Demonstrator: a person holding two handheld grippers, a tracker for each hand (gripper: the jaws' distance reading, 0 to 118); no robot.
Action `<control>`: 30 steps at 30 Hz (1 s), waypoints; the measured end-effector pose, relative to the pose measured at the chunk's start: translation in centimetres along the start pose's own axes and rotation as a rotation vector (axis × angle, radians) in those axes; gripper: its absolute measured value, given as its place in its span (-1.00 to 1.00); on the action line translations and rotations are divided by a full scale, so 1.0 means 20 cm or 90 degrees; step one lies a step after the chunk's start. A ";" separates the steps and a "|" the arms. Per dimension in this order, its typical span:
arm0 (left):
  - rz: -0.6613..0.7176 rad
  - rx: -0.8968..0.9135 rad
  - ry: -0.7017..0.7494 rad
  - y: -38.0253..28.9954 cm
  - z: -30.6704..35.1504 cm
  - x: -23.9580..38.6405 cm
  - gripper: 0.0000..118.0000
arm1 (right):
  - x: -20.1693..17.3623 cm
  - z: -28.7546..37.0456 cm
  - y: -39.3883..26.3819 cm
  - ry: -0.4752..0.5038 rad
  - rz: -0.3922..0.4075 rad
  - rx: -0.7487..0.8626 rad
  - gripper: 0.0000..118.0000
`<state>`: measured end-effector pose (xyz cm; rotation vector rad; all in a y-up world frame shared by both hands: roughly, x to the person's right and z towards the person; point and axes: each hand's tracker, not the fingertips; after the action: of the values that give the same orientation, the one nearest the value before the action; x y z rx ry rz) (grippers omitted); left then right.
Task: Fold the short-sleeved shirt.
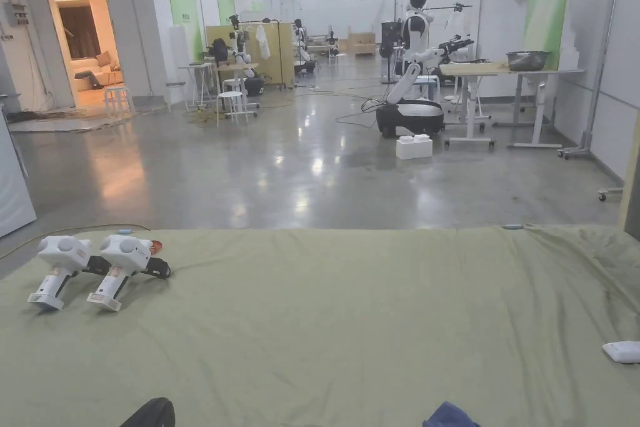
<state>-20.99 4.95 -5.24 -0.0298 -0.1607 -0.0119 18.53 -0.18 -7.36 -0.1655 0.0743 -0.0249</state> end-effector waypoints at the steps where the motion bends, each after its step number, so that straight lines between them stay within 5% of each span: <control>1: -0.001 -0.003 0.003 0.01 0.00 -0.01 -1.00 | 0.00 0.00 0.00 0.000 -0.002 0.000 -1.00; 9: 0.126 -0.167 -0.028 -0.11 -0.24 -0.21 -0.94 | 0.03 0.00 -0.09 0.006 -0.004 -0.037 -1.00; 14: 0.168 -0.324 -0.057 -0.37 -0.61 -0.34 0.23 | 0.10 -0.02 -0.22 0.001 -0.021 -0.084 -1.00; 28: 0.202 -0.532 0.017 -1.13 -1.53 -0.51 0.28 | 0.26 -0.15 -0.43 -0.054 -0.048 -0.217 -1.00; 30: 0.217 -0.554 0.011 -1.19 -1.57 -0.50 0.12 | 0.27 -0.16 -0.45 -0.058 -0.050 -0.231 -1.00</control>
<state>-26.10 -19.65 -37.15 -0.9240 -0.1216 0.2586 23.44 -9.84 -9.44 -0.5318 -0.0190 -0.0826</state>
